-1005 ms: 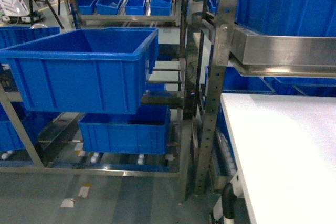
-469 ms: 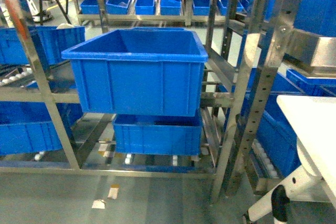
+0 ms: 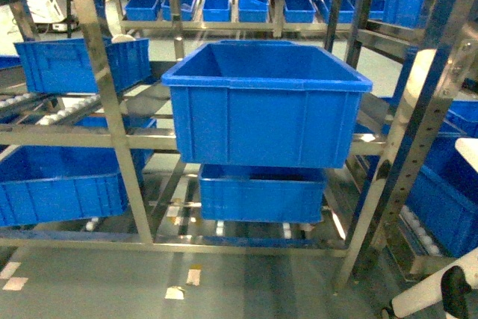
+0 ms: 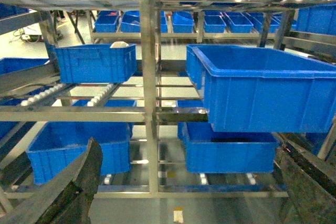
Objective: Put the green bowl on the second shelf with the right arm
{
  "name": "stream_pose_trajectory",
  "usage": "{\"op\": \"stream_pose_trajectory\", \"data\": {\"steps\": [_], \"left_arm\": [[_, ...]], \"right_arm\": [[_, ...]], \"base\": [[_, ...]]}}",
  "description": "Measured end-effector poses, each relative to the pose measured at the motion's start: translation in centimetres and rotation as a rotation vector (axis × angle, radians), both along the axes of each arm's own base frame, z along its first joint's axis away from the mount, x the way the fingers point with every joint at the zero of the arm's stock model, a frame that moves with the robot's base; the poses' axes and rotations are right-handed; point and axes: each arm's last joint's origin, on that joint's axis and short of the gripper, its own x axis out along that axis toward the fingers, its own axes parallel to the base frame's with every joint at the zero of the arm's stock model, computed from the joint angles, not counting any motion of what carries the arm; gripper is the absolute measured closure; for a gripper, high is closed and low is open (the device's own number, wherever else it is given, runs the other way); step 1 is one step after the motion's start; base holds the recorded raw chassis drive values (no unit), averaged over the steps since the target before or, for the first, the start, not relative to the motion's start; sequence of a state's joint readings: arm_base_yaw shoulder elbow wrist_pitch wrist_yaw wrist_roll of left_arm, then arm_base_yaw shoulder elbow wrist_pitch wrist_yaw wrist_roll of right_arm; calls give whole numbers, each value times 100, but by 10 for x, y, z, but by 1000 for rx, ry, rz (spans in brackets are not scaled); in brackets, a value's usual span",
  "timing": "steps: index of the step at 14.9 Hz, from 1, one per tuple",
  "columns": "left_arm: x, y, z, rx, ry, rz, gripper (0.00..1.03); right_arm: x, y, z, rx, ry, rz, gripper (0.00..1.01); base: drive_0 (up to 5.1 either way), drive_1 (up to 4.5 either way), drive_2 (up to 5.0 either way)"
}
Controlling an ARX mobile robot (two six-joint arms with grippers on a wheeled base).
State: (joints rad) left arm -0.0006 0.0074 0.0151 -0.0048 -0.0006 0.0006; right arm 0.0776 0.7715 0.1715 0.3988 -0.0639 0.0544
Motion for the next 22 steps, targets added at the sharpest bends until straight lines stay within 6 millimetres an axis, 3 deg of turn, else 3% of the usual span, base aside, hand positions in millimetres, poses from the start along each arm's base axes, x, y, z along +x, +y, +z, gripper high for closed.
{"op": "stream_pose_trajectory", "data": {"steps": [4, 7, 22], "left_arm": [[0, 0, 0, 0, -2, 0, 5], [0, 0, 0, 0, 3, 6, 5], [0, 0, 0, 0, 0, 2, 5]], "right_arm": [[0, 0, 0, 0, 1, 0, 99], [0, 0, 1, 1, -5, 9, 99], [0, 0, 0, 0, -4, 3, 99]], "base": [[-494, 250, 250], [0, 0, 0], [3, 428, -423]]}}
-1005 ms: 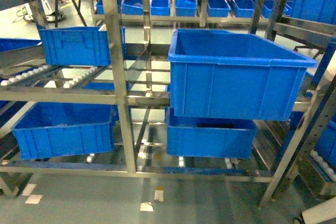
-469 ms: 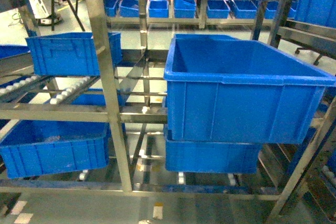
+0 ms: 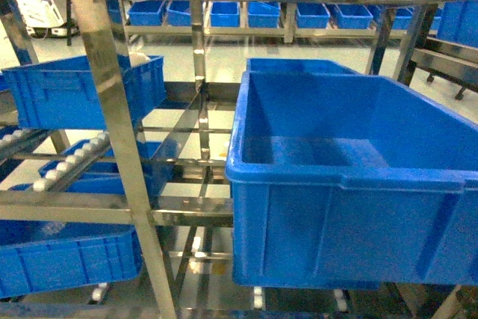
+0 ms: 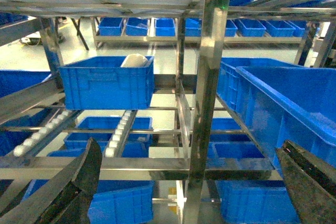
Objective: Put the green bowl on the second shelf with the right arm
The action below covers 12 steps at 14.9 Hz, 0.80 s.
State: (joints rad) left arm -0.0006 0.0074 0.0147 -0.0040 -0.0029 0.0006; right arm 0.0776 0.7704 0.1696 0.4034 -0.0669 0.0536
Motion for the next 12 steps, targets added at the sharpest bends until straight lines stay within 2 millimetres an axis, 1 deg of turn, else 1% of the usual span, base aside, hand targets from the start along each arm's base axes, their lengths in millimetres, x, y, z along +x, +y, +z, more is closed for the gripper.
{"op": "stream_pose_trajectory", "data": {"steps": [12], "left_arm": [[0, 0, 0, 0, 4, -2, 5]], "right_arm": [[0, 0, -1, 0, 3, 0, 99]], "base": [[-5, 422, -432]]}}
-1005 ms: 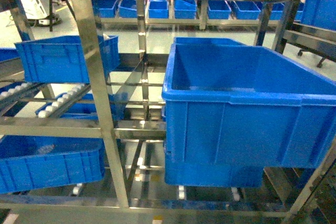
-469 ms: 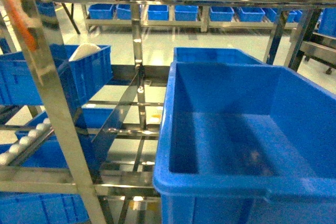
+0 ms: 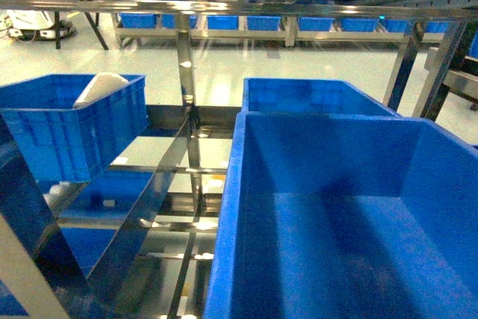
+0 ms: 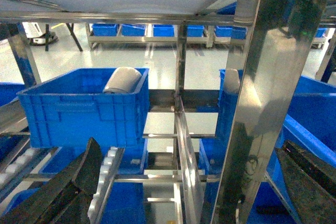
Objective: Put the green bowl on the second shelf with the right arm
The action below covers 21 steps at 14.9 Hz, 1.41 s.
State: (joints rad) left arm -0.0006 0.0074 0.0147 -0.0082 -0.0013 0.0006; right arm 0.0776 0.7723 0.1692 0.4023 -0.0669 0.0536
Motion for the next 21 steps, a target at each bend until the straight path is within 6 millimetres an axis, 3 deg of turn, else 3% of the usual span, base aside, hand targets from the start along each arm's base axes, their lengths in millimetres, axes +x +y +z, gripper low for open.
{"op": "stream_pose_trajectory", "data": {"steps": [5, 8, 11, 12, 13, 15, 17, 18, 21], "left_arm": [[0, 0, 0, 0, -3, 0, 5], [0, 0, 0, 0, -3, 0, 5], [0, 0, 0, 0, -4, 0, 5], [0, 0, 0, 0, -3, 0, 5], [0, 0, 0, 0, -3, 0, 5], [0, 0, 0, 0, -3, 0, 5], [0, 0, 0, 0, -4, 0, 5], [0, 0, 0, 0, -4, 0, 5], [0, 0, 0, 0, -4, 0, 5]], "right_arm": [[3, 1, 0, 10, -13, 18, 99], [22, 9, -29, 87, 137, 50, 99], [57, 34, -48, 107, 161, 85, 99], [74, 44, -61, 91, 191, 86, 99], [119, 53, -104, 62, 409, 68, 99], [128, 53, -116, 54, 442, 51, 99], [150, 53, -148, 24, 443, -10, 99], [149, 55, -153, 21, 424, -2, 97], [130, 68, -139, 33, 314, 46, 60]], "base": [[0, 0, 0], [0, 0, 0], [0, 0, 0], [0, 0, 0], [0, 0, 0], [0, 0, 0], [0, 0, 0], [0, 0, 0], [0, 0, 0]]}}
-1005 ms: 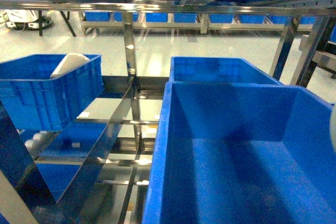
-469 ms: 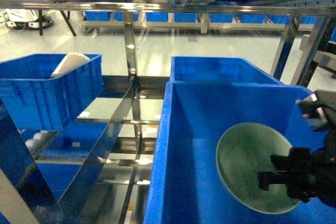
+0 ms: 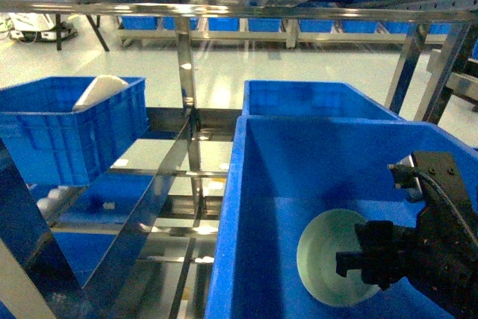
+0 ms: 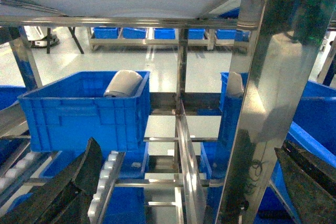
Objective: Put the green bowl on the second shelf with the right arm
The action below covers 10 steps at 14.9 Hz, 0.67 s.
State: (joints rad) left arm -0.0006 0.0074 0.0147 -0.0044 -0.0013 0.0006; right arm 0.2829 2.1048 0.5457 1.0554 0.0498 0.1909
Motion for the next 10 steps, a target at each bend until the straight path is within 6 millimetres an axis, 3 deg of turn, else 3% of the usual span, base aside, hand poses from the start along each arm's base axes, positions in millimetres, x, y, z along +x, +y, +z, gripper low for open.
{"op": "stream_pose_trajectory", "data": {"steps": [2, 3, 5, 6, 7, 10], "left_arm": [[0, 0, 0, 0, 0, 0, 5], [0, 0, 0, 0, 0, 0, 5], [0, 0, 0, 0, 0, 0, 5], [0, 0, 0, 0, 0, 0, 5], [0, 0, 0, 0, 0, 0, 5], [0, 0, 0, 0, 0, 0, 5]], "right_arm": [[-26, 0, 25, 19, -111, -24, 35], [-48, -1, 44, 5, -212, -57, 20], [-98, -7, 65, -116, -308, -102, 1], [-125, -14, 72, -189, -298, -105, 4], [-133, -17, 75, -200, -287, -104, 3], [-175, -35, 149, -45, -445, -187, 3]], "base": [[0, 0, 0], [0, 0, 0], [0, 0, 0], [0, 0, 0], [0, 0, 0], [0, 0, 0]]}}
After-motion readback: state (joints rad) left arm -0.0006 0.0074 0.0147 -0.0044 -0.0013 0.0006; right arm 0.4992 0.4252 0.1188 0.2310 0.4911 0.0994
